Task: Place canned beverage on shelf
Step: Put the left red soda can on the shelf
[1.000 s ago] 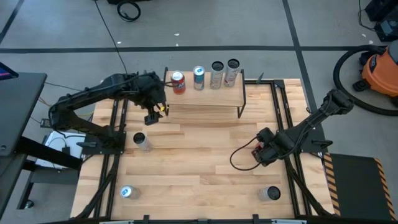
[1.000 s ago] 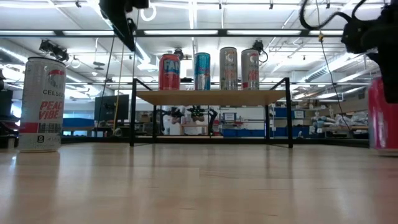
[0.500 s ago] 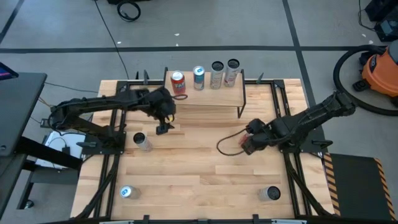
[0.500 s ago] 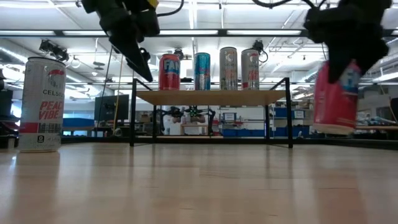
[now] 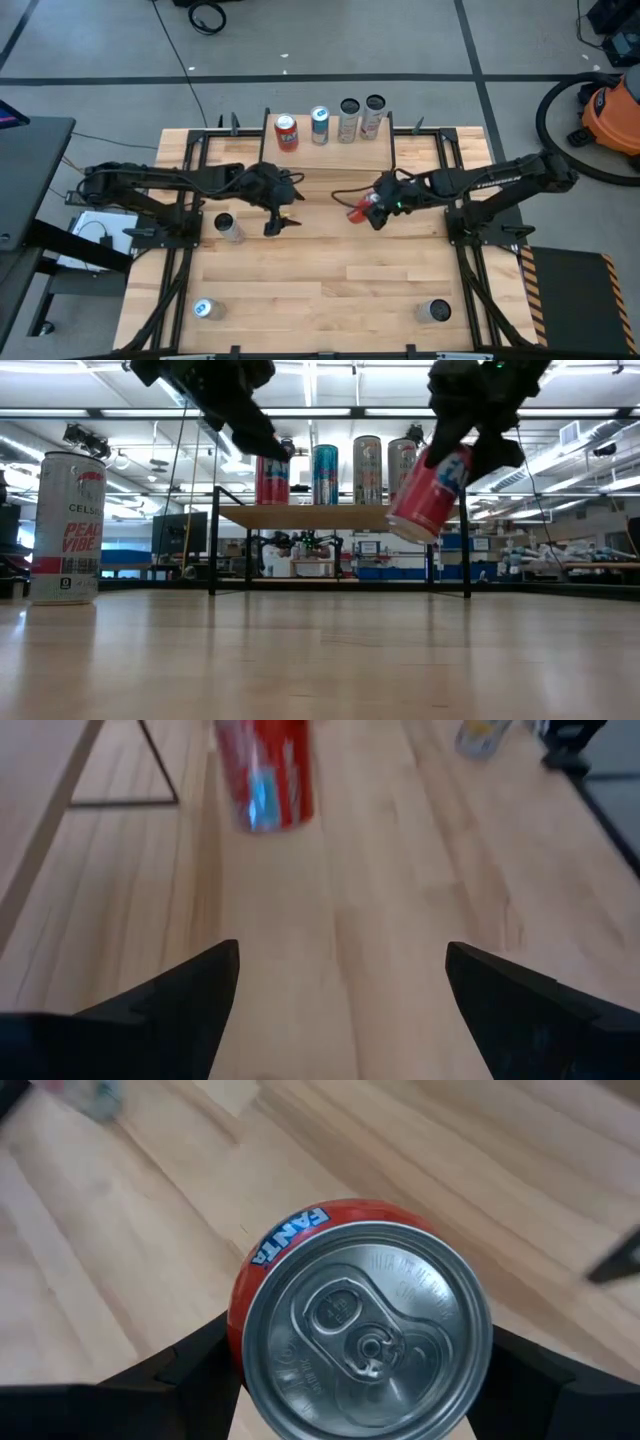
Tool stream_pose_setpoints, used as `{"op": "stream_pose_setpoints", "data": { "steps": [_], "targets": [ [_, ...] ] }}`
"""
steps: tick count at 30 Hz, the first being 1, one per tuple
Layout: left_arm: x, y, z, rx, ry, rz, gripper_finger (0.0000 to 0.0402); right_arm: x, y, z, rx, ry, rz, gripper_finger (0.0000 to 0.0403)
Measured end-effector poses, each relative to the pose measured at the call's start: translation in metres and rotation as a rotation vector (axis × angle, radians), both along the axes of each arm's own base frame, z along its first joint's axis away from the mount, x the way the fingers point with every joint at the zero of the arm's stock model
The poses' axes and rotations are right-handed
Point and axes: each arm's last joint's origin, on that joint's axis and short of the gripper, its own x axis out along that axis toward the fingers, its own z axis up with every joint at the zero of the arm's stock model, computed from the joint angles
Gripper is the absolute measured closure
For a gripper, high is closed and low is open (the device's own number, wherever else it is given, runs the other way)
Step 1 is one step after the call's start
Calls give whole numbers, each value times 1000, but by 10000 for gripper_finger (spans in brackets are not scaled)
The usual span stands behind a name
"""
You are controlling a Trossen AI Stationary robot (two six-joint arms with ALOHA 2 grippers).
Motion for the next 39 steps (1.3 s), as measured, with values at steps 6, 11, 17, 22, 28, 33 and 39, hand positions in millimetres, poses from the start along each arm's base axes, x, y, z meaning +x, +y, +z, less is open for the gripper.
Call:
{"op": "stream_pose_setpoints", "data": {
  "steps": [6, 11, 17, 22, 28, 33, 39],
  "targets": [
    [7, -4, 10, -38, -122, 16, 44, 8, -5, 6, 2, -96, 22, 100],
    [10, -4, 15, -65, -178, 34, 44, 16, -11, 13, 23, -200, 52, 100],
    [10, 1, 16, -83, -186, 63, 44, 21, -19, 22, 23, -268, 71, 100],
    [9, 12, 17, -123, -195, 126, 44, 39, -21, 33, -19, -270, 109, 100],
    [10, 13, 17, -148, -195, 110, 44, 77, -22, 41, -62, -182, 213, 100],
    [9, 9, 15, -151, -167, 98, 44, 99, -22, 52, -86, -148, 269, 100],
    [8, 10, 13, -130, -140, 125, 44, 114, -25, 53, -94, -96, 274, 100]
  ]
}}
